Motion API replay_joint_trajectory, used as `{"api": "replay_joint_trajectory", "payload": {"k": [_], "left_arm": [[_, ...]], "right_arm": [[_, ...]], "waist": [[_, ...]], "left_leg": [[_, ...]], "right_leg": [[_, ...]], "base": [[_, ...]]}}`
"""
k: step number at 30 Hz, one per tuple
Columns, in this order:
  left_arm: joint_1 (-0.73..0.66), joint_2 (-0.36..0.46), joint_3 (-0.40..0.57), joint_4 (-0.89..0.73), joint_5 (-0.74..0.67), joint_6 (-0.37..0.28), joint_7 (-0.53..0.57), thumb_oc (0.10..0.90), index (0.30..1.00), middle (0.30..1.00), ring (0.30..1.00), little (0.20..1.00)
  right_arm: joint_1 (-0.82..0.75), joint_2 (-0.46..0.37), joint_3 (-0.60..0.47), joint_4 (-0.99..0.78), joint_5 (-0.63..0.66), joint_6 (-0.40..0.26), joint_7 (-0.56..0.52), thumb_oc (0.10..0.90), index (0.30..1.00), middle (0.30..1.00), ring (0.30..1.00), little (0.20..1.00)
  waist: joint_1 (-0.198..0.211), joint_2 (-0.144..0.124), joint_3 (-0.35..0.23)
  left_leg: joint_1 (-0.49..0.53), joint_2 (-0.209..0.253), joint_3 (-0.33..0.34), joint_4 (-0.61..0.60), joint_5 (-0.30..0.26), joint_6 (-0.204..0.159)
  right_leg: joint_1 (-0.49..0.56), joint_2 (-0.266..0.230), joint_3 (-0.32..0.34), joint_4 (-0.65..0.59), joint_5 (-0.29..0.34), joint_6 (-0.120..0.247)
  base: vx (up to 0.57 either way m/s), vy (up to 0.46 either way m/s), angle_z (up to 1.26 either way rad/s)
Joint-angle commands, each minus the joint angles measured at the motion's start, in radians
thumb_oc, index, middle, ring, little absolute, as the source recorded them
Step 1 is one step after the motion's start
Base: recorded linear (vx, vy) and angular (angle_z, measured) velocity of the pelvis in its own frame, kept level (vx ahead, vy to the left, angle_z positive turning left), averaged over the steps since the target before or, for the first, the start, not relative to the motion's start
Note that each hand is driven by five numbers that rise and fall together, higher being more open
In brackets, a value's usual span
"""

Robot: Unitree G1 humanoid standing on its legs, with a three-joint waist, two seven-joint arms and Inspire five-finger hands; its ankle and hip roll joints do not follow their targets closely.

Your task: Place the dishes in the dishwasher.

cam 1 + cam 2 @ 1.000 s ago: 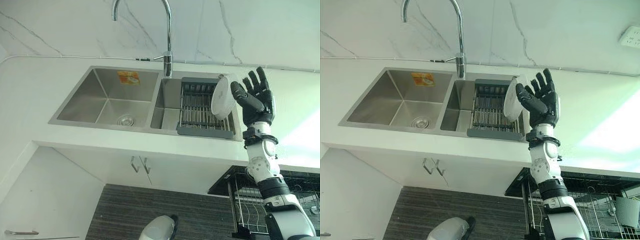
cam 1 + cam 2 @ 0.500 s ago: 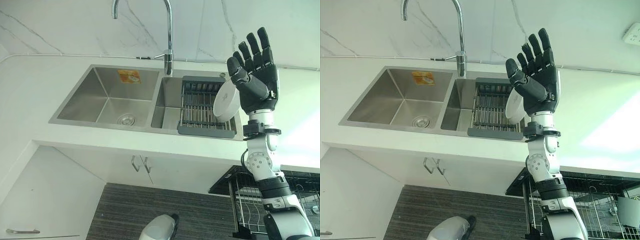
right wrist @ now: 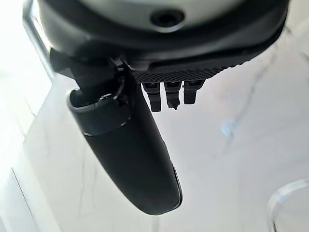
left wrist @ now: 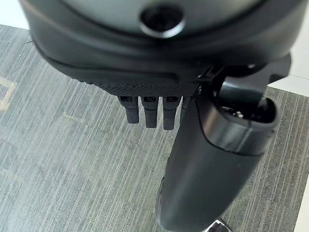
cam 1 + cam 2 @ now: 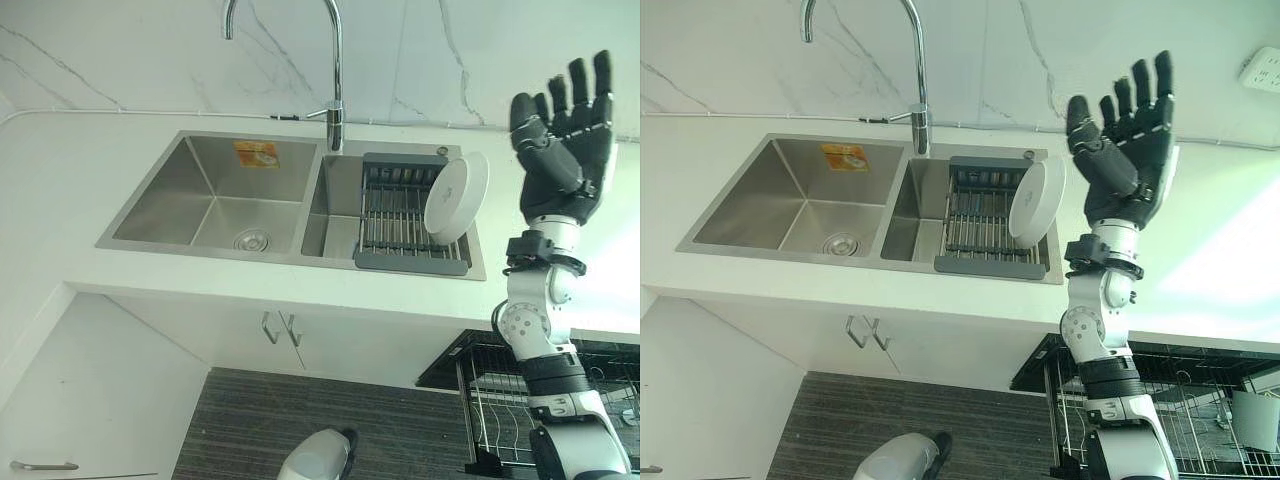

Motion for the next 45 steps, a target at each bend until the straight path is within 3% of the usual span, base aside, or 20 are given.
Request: {"api": "replay_joint_trajectory", "payload": {"k": [1,6,10,16,34,40,45], "left_arm": [[0.062,0.051,-0.029,0.052,0.019,0.001,0.011,0.8,0.9,0.9,0.9,0.9],[0.064,0.05,-0.025,0.048,0.024,0.001,0.011,0.8,0.9,0.9,0.9,0.9],[0.063,0.057,-0.033,0.039,0.036,0.002,0.011,0.8,0.9,0.9,0.9,0.9],[0.062,0.061,-0.04,0.038,0.033,0.018,0.001,0.8,0.9,0.9,0.9,0.9],[0.064,0.053,-0.058,0.024,0.041,0.019,0.007,0.8,0.9,0.9,0.9,0.9],[0.067,0.053,-0.06,0.022,0.039,0.016,0.008,0.8,0.9,0.9,0.9,0.9],[0.066,0.054,-0.063,0.013,0.039,0.021,0.009,0.8,0.9,0.9,0.9,0.9]], "right_arm": [[-0.032,-0.062,-0.031,-0.031,-0.054,-0.098,0.001,0.8,0.9,0.9,0.9,0.9],[-0.016,-0.059,-0.015,0.015,-0.073,-0.059,0.013,0.8,0.9,0.9,0.9,0.9],[-0.006,-0.05,0.019,0.087,-0.035,0.008,0.1,0.8,0.9,0.9,0.9,0.9],[-0.02,-0.033,0.052,0.154,-0.044,0.048,0.134,0.8,0.9,0.9,0.9,0.9],[-0.01,-0.022,0.061,0.265,-0.05,0.057,0.115,0.8,0.9,0.9,0.9,0.9],[0.001,-0.019,0.061,0.288,-0.051,0.095,0.114,0.8,0.9,0.9,0.9,0.9],[-0.001,-0.027,0.074,0.326,-0.084,0.175,0.115,0.8,0.9,0.9,0.9,0.9]], "waist": [[0.006,-0.003,-0.069],[0.011,0.002,-0.065],[0.018,0.009,-0.063],[0.027,0.015,-0.061],[0.039,0.023,-0.055],[0.039,0.023,-0.053],[0.042,0.022,-0.05]], "left_leg": [[0.02,0.107,0.016,-0.048,-0.07,-0.053],[0.017,0.104,0.009,-0.048,-0.067,-0.054],[0.011,0.1,0.004,-0.048,-0.061,-0.054],[0.004,0.095,-0.004,-0.048,-0.056,-0.052],[-0.002,0.089,-0.009,-0.048,-0.053,-0.049],[-0.003,0.088,-0.01,-0.048,-0.051,-0.049],[-0.005,0.088,-0.012,-0.048,-0.05,-0.05]], "right_leg": [[-0.028,-0.059,-0.027,0.021,-0.018,0.062],[-0.027,-0.065,-0.031,0.021,-0.017,0.064],[-0.027,-0.073,-0.035,0.021,-0.015,0.067],[-0.026,-0.082,-0.043,0.021,-0.011,0.07],[-0.023,-0.094,-0.053,0.021,-0.006,0.075],[-0.025,-0.096,-0.053,0.021,-0.004,0.075],[-0.025,-0.098,-0.054,0.021,-0.003,0.076]], "base": [[0.0,0.0,0.0],[0.01,0.006,0.0],[0.04,0.037,0.02],[0.0,0.026,0.04],[0.0,0.009,0.03],[0.0,0.0,0.0],[0.0,0.0,0.0]]}}
